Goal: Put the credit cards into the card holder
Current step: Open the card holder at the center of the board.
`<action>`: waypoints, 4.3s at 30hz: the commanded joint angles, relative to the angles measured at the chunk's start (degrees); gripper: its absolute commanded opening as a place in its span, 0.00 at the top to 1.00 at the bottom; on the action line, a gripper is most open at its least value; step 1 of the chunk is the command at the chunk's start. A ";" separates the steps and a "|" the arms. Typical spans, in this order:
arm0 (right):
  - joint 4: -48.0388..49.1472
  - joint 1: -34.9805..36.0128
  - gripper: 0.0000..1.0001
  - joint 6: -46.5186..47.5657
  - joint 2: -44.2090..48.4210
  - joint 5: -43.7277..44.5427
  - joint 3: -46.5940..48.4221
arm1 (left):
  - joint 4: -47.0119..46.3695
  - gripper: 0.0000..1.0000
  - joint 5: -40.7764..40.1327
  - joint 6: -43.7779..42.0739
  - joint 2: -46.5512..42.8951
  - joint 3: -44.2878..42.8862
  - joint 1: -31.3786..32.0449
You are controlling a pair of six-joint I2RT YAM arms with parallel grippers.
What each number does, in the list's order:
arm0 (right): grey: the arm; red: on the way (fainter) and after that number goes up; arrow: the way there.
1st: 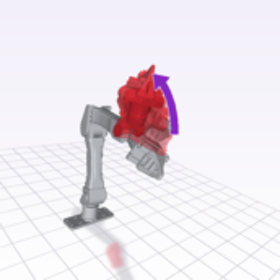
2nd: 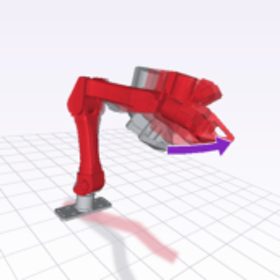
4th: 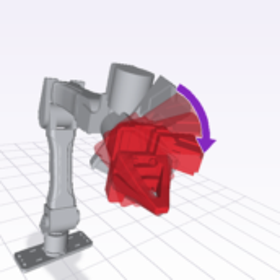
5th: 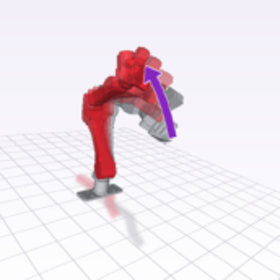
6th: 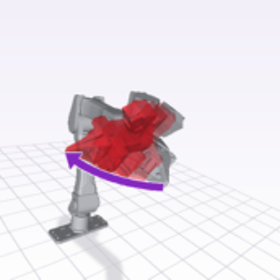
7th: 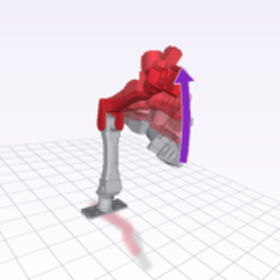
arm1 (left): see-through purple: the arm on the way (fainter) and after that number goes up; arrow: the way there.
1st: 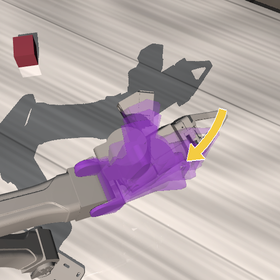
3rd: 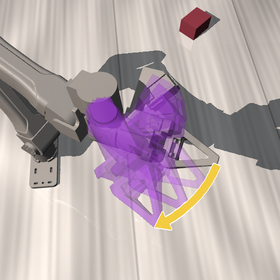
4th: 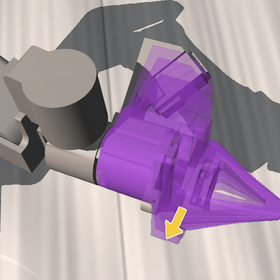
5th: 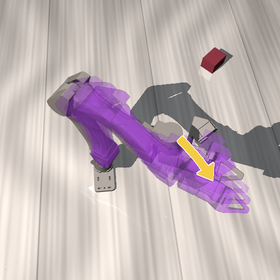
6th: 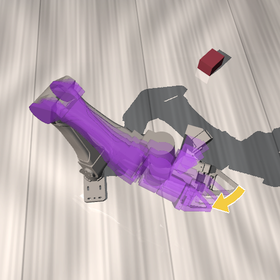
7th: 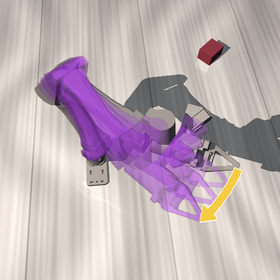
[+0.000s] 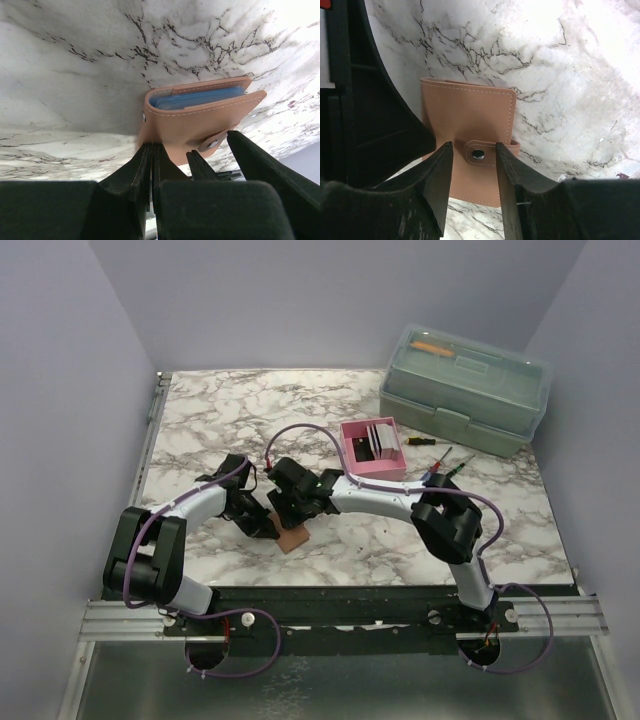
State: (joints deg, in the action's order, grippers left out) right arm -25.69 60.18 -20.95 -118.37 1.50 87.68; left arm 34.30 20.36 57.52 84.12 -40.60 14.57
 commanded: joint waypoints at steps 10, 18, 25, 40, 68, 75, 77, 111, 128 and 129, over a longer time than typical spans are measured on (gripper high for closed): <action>-8.79 3.14 0.63 -2.57 -4.86 11.61 -1.52 | -1.97 0.92 -6.99 -1.02 4.46 2.35 0.35; -10.11 3.13 0.88 -6.01 -4.53 19.62 0.98 | -2.28 0.92 -7.63 -0.45 5.08 2.49 0.29; -7.93 -0.25 0.99 -9.27 3.39 13.70 -1.42 | -2.26 0.93 -7.61 -2.33 5.51 1.69 0.29; 0.25 -10.16 1.00 -12.10 16.97 -16.24 -7.25 | -1.34 0.34 -1.59 -9.82 -6.20 -6.76 0.37; 0.12 -11.58 1.00 -11.54 17.63 -17.53 -9.81 | -1.68 0.16 -1.38 -5.61 -3.03 -10.01 6.03; -0.05 -11.67 1.00 -11.31 18.03 -17.39 -9.33 | -1.76 0.26 -3.12 -5.92 -1.87 -9.15 6.44; -0.15 -11.67 1.00 -11.34 18.16 -17.33 -9.20 | -1.70 0.28 -3.30 -6.13 -1.48 -8.70 6.44; -2.09 -14.74 1.00 -14.92 22.66 -12.82 -16.71 | -0.98 0.49 -6.92 -9.06 -6.34 -2.82 6.44; -17.40 -13.25 0.48 -8.95 20.31 -7.66 -2.80 | 2.19 0.53 -6.07 -8.12 -13.17 -0.30 6.44; -16.14 -13.25 0.48 -8.63 20.55 -9.14 -3.43 | 2.14 0.49 -5.51 -8.39 -12.89 -1.11 6.44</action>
State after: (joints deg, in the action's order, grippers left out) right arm -42.54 46.52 -30.35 -98.59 -2.00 84.47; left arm 35.97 14.92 49.25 71.55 -40.05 20.86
